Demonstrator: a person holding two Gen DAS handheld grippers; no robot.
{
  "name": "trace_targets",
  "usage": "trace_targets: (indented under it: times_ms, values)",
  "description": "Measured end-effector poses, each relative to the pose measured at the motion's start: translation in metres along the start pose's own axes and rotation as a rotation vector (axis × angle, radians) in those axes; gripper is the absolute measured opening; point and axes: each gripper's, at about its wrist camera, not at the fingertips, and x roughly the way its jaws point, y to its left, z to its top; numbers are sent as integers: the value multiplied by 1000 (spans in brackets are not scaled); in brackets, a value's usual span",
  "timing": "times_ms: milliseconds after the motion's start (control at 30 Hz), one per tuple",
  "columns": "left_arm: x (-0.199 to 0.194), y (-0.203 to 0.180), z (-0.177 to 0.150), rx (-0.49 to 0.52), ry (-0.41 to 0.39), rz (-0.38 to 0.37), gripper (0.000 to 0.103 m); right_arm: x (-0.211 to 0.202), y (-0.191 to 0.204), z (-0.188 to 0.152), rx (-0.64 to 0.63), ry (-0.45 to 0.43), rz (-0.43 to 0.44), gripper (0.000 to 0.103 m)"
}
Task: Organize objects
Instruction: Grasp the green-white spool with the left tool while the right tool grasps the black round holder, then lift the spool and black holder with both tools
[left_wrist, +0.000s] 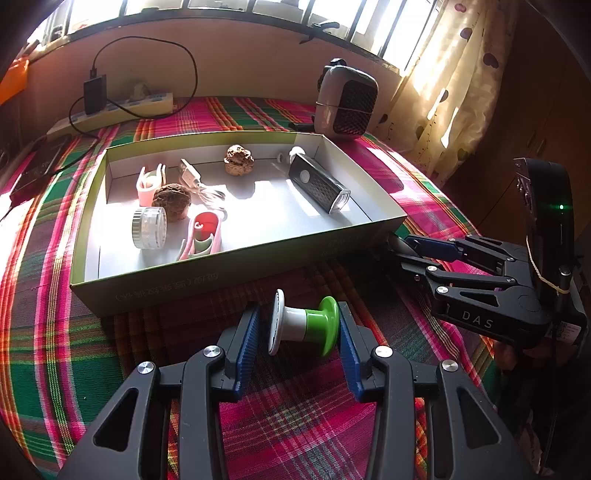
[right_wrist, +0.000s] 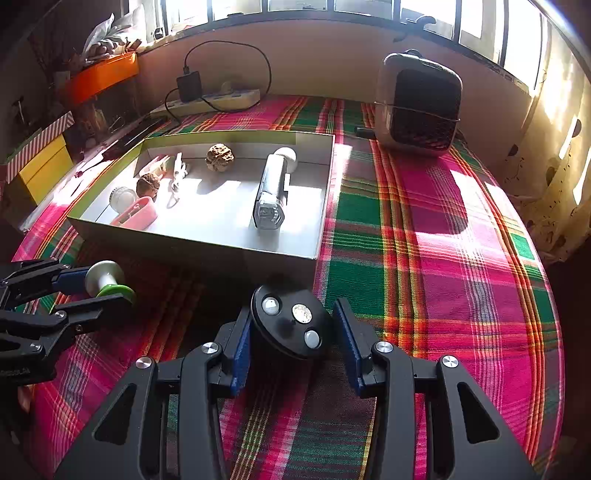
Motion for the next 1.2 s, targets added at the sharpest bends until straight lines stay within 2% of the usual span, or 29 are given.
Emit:
trace_targets:
  times_ms: [67,367,633,1200]
  values:
    - [0,0,0,1,0,1,39,-1,-2,0,6,-1,-2,36]
    - [0,0,0,5,1,6,39,-5,-7,-1,24,-17,5,32]
    - [0,1,0,10,2,24,34,-7,-8,-2,34,-27,11,30]
    - [0,1,0,13,3,28,34,-10,-9,-3,46,-37,19,29]
